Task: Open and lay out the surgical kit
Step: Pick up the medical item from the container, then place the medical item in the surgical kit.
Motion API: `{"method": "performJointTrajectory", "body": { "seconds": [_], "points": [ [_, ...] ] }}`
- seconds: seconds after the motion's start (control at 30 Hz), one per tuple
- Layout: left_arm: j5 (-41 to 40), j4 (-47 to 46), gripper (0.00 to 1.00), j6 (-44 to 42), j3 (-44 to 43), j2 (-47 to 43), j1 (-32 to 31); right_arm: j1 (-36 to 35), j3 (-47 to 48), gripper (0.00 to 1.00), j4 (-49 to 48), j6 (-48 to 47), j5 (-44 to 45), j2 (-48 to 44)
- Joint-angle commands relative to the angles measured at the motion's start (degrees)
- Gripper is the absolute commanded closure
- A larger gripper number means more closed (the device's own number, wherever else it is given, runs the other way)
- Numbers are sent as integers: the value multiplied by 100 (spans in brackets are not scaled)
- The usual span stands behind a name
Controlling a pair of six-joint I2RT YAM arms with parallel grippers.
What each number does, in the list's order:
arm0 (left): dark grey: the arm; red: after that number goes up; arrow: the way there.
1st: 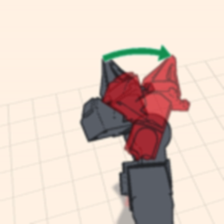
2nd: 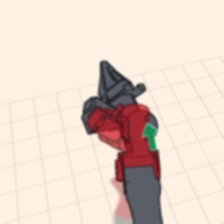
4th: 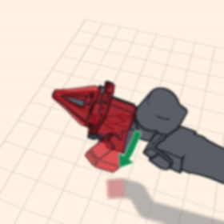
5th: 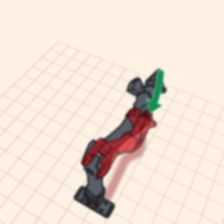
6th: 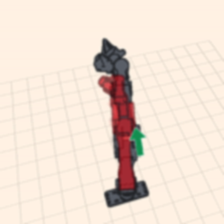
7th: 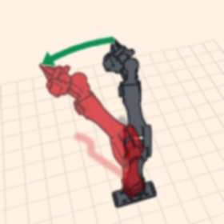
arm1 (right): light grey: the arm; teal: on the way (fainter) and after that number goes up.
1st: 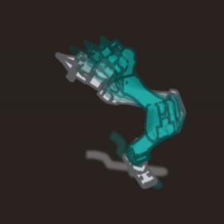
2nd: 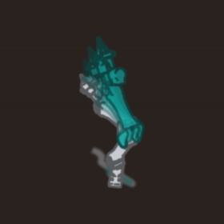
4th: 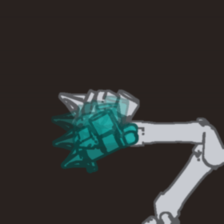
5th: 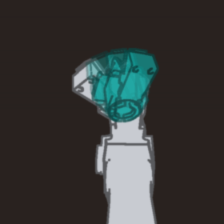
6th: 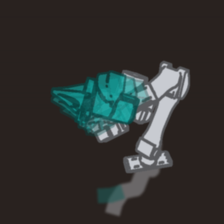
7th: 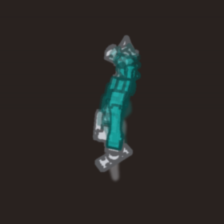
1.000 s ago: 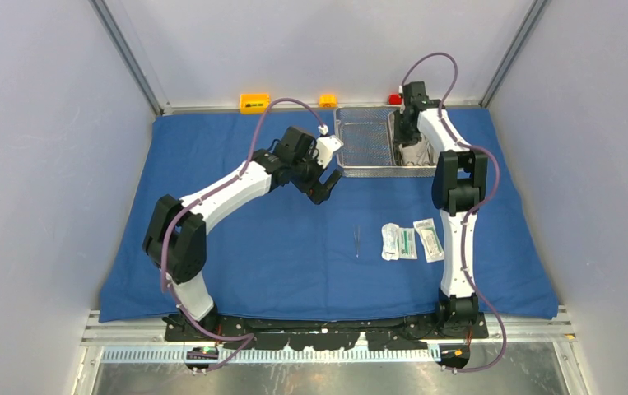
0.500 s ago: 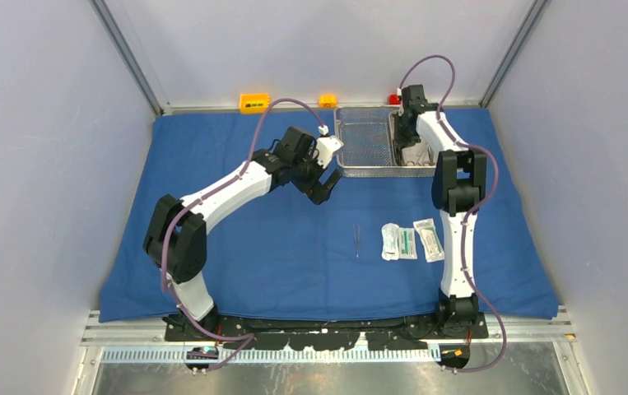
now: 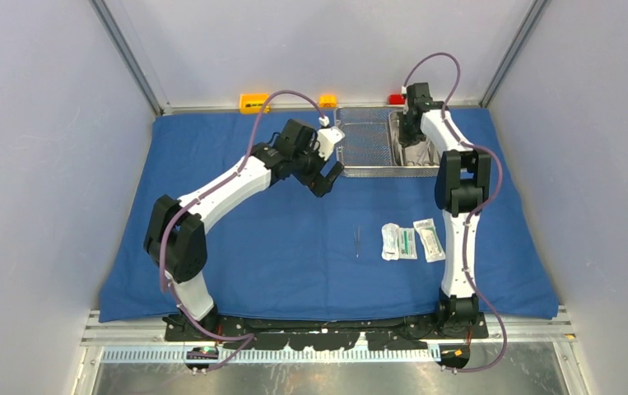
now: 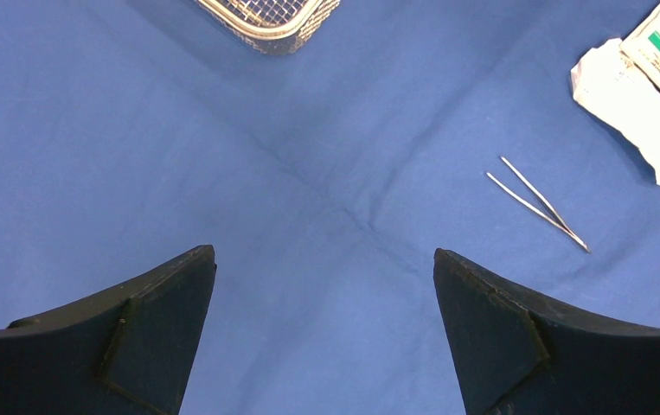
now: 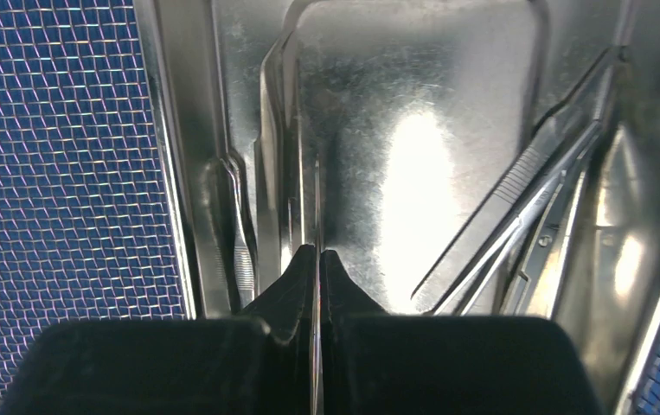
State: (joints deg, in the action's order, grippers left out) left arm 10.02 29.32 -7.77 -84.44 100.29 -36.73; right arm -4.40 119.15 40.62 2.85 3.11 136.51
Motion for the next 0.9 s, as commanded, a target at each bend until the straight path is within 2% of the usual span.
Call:
{"method": "performJointTrajectory", "body": {
  "seconds": [0.0,0.27,0.7,0.87],
  "points": [
    [-71,87,0,78,-366,12,47,45,60,100,-55,-125,2,-753],
    [226,357,0,320,-793,174,195,48,-332,100,-328,-236,-96,-1221],
    [532,415,0,542,-890,327,281,53,-88,99,-467,-123,-228,-886],
    [813,401,0,713,-1011,472,373,88,-457,100,-607,-12,-980,-1365]
  ]
}}
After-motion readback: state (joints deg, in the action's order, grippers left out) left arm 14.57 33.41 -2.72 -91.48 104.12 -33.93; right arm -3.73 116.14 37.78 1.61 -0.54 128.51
